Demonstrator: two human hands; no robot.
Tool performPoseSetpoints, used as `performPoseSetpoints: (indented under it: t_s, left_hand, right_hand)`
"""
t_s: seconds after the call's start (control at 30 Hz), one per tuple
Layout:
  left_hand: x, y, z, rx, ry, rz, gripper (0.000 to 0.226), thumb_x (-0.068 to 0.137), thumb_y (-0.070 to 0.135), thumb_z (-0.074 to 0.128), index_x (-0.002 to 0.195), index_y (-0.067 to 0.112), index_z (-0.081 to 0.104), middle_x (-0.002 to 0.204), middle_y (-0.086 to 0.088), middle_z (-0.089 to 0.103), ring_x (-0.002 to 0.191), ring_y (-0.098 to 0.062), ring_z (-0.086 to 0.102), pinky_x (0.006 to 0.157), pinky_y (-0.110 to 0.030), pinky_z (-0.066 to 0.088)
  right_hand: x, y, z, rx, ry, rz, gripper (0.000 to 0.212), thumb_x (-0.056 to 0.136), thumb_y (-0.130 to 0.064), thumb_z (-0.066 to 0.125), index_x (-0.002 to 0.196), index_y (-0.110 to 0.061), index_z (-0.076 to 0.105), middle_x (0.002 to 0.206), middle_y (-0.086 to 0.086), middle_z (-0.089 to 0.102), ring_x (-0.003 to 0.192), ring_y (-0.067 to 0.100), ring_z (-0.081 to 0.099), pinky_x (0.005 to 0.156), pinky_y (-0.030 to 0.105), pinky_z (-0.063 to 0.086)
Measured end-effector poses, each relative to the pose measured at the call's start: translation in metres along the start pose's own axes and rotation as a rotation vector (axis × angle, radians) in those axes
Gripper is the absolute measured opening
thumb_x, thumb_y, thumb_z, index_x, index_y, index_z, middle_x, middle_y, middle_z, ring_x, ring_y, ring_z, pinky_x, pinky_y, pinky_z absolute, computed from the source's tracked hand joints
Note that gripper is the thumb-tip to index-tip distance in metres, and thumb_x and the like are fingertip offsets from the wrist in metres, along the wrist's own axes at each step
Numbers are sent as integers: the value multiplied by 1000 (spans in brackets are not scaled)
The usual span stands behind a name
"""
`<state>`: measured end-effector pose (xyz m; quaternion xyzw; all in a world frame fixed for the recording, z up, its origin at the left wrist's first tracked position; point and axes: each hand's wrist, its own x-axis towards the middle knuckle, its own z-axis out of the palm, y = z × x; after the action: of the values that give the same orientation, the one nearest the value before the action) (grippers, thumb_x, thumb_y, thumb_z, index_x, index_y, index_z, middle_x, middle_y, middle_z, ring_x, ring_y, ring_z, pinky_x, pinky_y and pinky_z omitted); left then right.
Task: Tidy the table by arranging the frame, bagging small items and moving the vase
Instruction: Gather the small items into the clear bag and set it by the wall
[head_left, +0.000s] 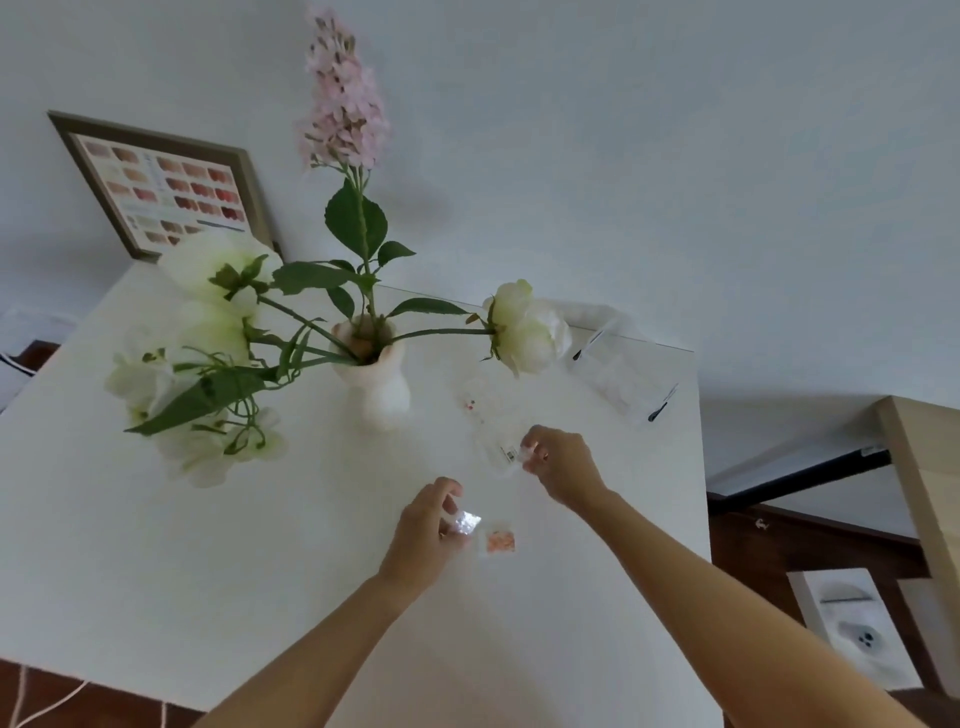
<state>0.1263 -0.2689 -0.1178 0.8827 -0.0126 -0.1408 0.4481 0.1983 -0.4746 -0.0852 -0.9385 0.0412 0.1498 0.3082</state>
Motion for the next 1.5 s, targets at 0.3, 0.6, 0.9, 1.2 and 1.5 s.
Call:
performPoseSetpoints:
  t_s: [0.3,0.6,0.9,1.2,1.5]
  left_hand:
    - [8,24,28,285,-232,33,45,69,8,68,109,13,49,104,-10,50,84,-31,58,73,-35,49]
    - [21,30,33,468,-242,49,36,72,28,73,98,9,56,112,-6,47,100,-21,50,79,-31,50]
    - [23,35,35,481,-312,36,25,76,29,67,89,14,53,93,-4,66,88,-25,59,68,-30,44]
    - [50,53,42,457,-239,136,26,94,21,46,111,3,54,106,-17,60,99,-34,58,81,-37,43]
    - [129,135,57,269,-43,273,22,95,8,40,111,1,54,99,-19,56,87,-31,55,68,-22,32]
  right_hand:
    - [45,-8,8,-316,-198,-68,67,82,-14,71,138,-28,37,109,14,64,96,33,62,77,40,54]
    - [37,21,6,-444,-11,-74,56,70,-30,81,115,-16,53,111,10,49,101,29,46,83,35,45]
    - [7,47,-2,-223,-34,-25,23,88,-29,62,96,-8,54,93,12,66,87,32,60,72,38,48]
    - [3,67,-57,20,195,-50,7,92,-6,47,94,-6,53,87,13,64,76,32,58,65,41,50]
    - [55,88,-129,233,567,151,10,89,-11,46,93,-12,55,77,4,66,63,26,58,47,31,43]
